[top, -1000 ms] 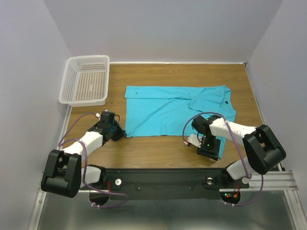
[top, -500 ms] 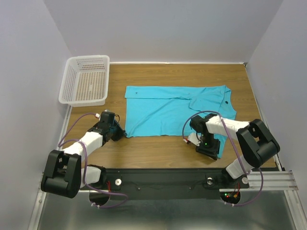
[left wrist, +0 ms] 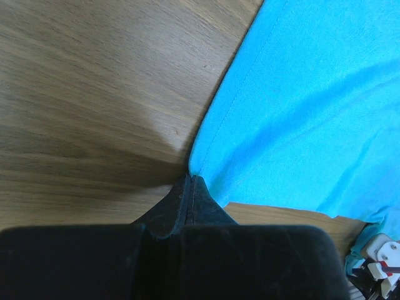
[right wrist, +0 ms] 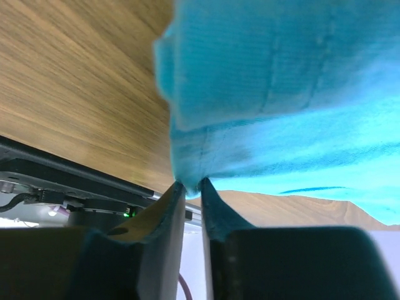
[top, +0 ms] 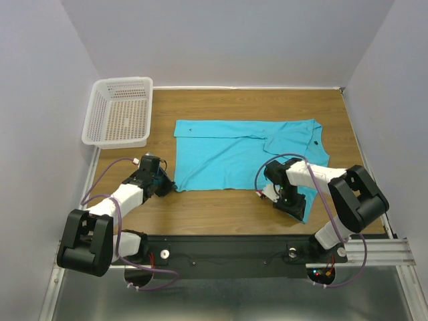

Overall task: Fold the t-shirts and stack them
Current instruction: Fold the tshirt

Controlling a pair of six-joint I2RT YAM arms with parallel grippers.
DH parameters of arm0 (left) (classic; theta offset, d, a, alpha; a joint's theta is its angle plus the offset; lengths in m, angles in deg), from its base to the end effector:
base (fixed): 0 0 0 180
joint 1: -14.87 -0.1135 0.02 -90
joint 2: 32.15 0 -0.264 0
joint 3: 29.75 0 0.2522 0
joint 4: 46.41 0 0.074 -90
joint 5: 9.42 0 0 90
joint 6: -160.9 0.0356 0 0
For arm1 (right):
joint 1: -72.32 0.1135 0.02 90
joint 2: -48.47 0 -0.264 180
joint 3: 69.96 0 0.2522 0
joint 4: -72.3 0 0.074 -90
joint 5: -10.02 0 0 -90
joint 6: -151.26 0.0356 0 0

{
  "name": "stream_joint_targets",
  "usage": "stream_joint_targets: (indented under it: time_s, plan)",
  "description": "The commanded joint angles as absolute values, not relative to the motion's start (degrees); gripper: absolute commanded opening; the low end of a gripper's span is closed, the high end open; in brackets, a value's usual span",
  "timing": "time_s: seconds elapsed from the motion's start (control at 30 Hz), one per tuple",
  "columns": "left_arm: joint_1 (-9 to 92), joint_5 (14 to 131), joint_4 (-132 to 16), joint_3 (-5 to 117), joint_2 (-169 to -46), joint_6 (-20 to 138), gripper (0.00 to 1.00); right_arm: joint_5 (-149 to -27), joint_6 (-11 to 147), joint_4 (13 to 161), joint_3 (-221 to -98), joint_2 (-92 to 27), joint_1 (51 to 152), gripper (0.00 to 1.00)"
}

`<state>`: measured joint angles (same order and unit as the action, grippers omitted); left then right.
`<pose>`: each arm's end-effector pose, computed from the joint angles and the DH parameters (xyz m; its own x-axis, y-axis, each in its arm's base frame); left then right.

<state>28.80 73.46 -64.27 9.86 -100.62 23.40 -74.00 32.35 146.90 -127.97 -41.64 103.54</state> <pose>0.2114 -0.0570 0.1578 -0.7143 -0.5766 -0.3966 -0.3039 0.7661 -0.5664 0.1753 0.1019 0.1387 -0.4554 -0.8383 0.2998 -0.8697 0.4909 0.0516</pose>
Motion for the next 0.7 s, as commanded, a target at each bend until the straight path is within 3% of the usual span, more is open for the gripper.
stream_joint_targets:
  time_s: [0.0,0.23,0.67]
  plan:
    - [29.02,73.28,-63.51,8.53,-99.3,23.09,0.0,-73.21,33.92,146.7,-129.6,-41.27,104.04,0.19]
    - [29.11,73.19,-63.86,8.53,-98.42,23.09,0.0,-73.04,34.36,146.53,-129.42,-40.39,103.96,0.01]
    - [29.02,73.1,-66.85,12.13,-96.14,25.9,0.0,-83.31,24.52,152.94,-135.91,-30.38,100.89,0.01]
